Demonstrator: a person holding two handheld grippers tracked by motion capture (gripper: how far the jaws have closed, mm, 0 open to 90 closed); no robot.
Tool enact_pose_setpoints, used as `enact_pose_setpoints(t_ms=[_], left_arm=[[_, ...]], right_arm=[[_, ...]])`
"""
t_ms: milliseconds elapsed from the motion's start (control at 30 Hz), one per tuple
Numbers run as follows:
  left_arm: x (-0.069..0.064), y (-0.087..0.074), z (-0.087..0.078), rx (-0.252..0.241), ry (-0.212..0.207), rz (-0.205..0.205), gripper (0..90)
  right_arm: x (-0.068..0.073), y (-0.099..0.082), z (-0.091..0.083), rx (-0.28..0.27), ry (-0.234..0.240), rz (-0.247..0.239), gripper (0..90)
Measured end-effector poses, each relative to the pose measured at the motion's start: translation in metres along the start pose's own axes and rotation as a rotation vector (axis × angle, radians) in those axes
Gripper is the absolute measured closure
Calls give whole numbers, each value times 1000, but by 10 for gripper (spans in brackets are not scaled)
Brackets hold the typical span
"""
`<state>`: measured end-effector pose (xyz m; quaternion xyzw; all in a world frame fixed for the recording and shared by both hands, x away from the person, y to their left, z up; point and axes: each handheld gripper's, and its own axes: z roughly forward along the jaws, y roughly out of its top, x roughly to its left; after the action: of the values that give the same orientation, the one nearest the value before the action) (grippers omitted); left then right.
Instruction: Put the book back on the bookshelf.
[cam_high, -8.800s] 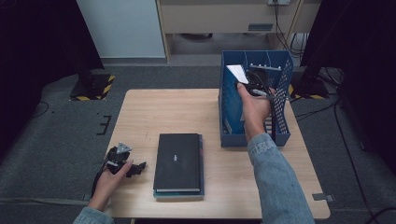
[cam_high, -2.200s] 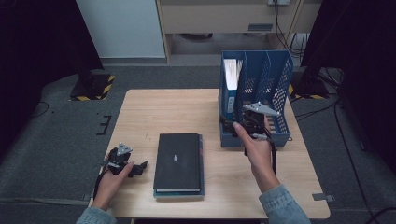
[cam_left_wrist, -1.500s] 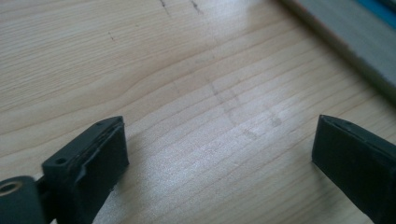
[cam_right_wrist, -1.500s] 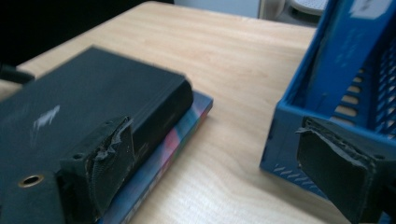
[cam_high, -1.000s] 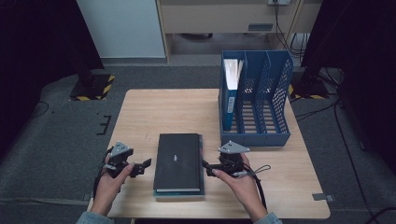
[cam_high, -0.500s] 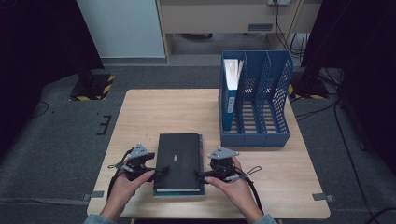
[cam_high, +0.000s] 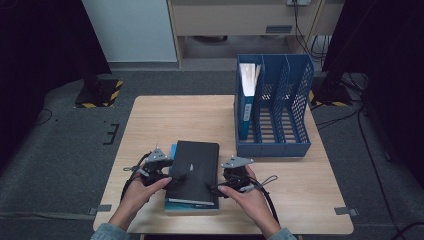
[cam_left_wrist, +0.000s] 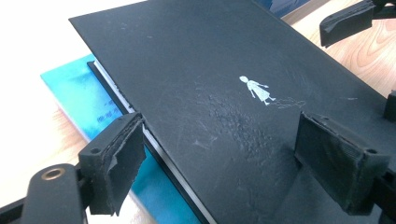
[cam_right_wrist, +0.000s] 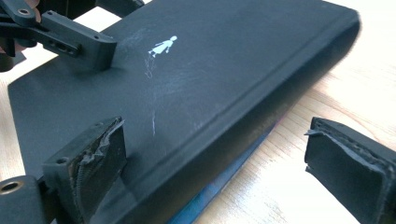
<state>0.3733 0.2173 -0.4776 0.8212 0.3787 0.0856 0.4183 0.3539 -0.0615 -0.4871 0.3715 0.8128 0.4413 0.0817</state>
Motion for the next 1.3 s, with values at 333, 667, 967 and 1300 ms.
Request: enact_pose_setpoints(t_ms=[333, 667, 967, 1300], left_arm=[[8, 2, 12, -1, -76, -33, 111], [8, 2, 13, -9, -80, -28, 100], [10, 1, 13, -15, -88, -33, 100], [12, 0, 17, -23, -103, -50, 83]], right_arm=[[-8, 5, 14, 31, 74, 84, 29], [-14, 4, 21, 31, 110, 130, 2], [-23, 3, 27, 61, 161, 224, 0], [-33, 2, 33, 78, 222, 294, 0]])
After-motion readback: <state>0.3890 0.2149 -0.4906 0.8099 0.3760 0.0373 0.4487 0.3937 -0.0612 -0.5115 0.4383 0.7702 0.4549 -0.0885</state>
